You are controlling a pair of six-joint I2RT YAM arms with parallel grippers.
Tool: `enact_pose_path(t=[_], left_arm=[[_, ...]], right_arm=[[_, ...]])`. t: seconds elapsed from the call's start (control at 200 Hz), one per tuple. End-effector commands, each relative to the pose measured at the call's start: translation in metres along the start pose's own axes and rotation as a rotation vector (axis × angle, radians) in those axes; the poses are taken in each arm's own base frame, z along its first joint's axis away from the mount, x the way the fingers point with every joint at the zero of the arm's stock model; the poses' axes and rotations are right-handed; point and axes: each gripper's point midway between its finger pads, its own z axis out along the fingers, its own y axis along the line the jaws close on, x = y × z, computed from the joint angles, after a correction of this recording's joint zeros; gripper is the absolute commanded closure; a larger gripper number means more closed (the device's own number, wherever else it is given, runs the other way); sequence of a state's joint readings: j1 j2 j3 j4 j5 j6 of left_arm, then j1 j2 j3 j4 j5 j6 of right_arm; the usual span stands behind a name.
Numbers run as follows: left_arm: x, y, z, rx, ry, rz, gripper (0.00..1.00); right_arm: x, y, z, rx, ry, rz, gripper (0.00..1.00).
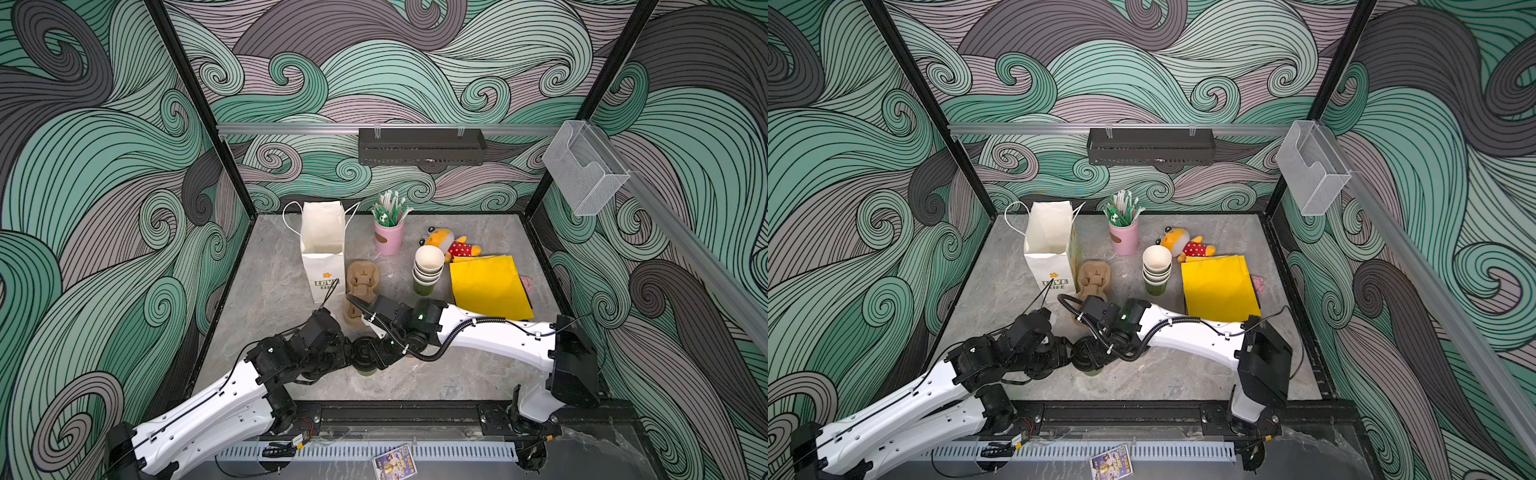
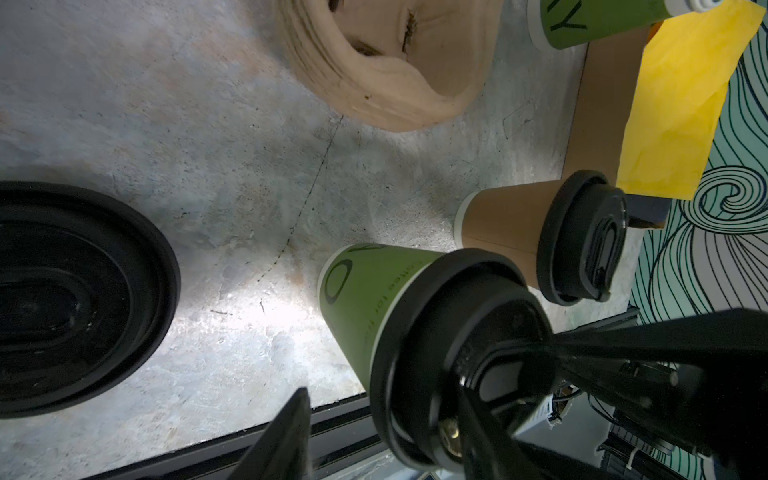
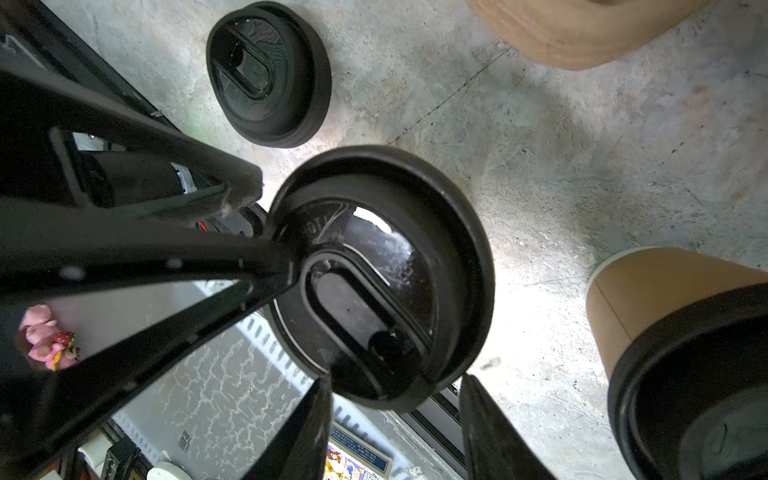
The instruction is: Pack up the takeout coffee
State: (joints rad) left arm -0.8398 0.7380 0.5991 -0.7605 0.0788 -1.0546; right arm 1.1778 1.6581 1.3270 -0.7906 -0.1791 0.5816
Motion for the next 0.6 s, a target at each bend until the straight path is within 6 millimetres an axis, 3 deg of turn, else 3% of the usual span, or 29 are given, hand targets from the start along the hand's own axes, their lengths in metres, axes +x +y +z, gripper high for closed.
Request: enact_pose_path(t=[0.0, 0.42, 0.595], left_arm=[[0.004, 0.016, 0.005, -0.065, 0.021, 0.007, 0.47], [0.009, 0.026, 0.010, -0.097, 0.043, 0.013, 0.48], [0.008, 0.023, 0.009, -0.084, 0.035, 0.013, 0.48]], right_arm=[[0.008, -0.024, 0.009, 0.128, 0.043, 0.014, 0.50], [0.027, -0.040, 0.030, 0.226, 0.149, 0.017, 0.53], [0.015, -0.024, 0.019, 0.171, 0.093, -0.008, 0.53]])
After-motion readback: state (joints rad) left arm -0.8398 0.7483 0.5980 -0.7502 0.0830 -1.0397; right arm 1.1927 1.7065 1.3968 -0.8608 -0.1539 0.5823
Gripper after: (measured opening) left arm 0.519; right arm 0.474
